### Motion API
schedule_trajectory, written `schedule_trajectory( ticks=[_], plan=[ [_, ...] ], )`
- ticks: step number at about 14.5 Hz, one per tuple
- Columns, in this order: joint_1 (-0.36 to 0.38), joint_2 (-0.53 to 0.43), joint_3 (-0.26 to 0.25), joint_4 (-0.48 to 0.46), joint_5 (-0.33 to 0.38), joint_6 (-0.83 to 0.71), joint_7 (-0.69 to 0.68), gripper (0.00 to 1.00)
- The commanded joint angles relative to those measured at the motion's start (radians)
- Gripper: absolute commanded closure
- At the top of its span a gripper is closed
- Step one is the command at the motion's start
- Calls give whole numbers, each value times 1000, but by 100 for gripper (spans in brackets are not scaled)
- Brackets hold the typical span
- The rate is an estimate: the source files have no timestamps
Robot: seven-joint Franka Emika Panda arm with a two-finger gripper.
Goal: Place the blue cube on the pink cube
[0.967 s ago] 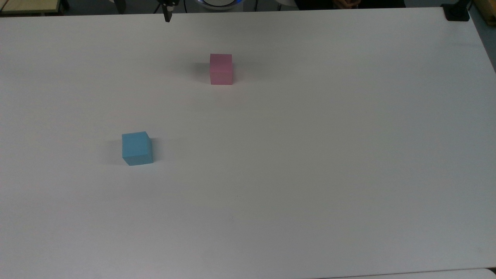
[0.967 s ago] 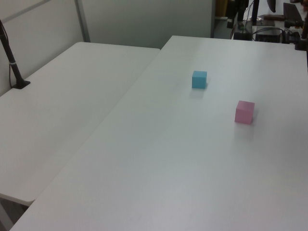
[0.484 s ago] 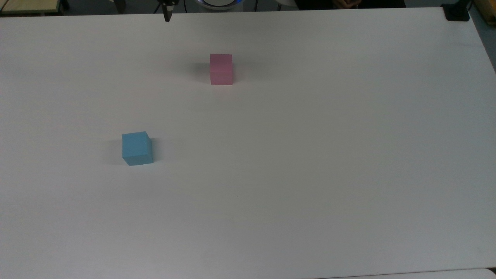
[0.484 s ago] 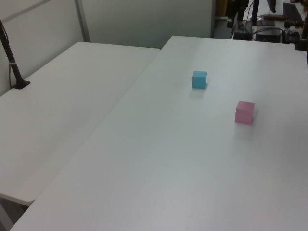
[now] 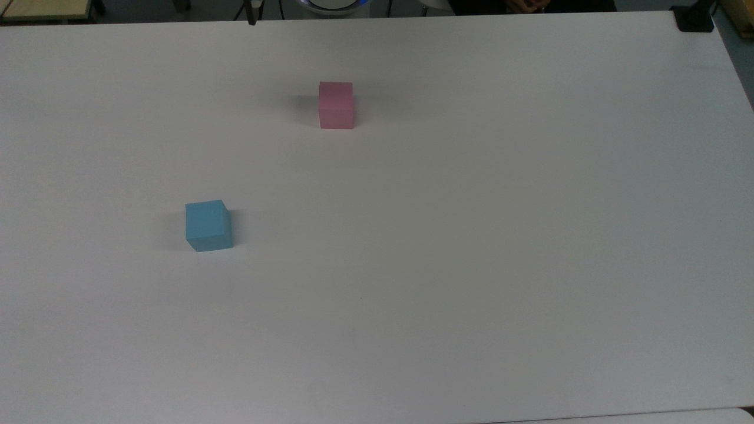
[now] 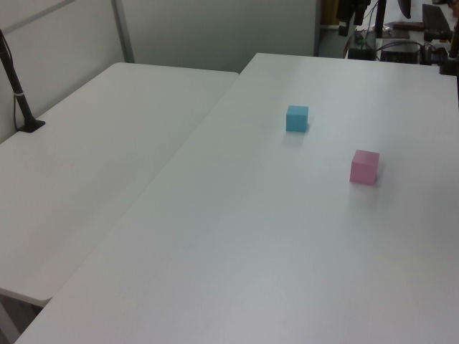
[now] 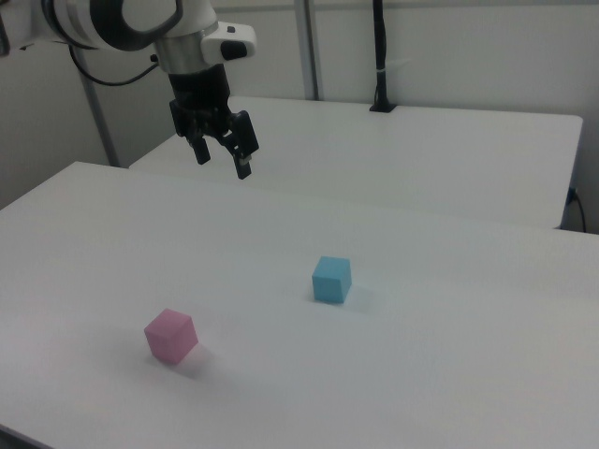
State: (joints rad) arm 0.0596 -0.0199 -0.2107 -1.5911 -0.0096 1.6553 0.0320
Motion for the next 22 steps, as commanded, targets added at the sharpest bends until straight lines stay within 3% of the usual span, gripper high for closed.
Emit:
schedule_trajectory(
  ticks=[1,6,9,22],
  plan=[
    [16,-3,-9,14,-18,-42,-6,0],
    [11,-3,-9,14,-21,-43,-30,0],
    [5,-3,-18,16,-18,-43,-125,0],
    [5,21,-10,5,-44,-55,-136,0]
  ],
)
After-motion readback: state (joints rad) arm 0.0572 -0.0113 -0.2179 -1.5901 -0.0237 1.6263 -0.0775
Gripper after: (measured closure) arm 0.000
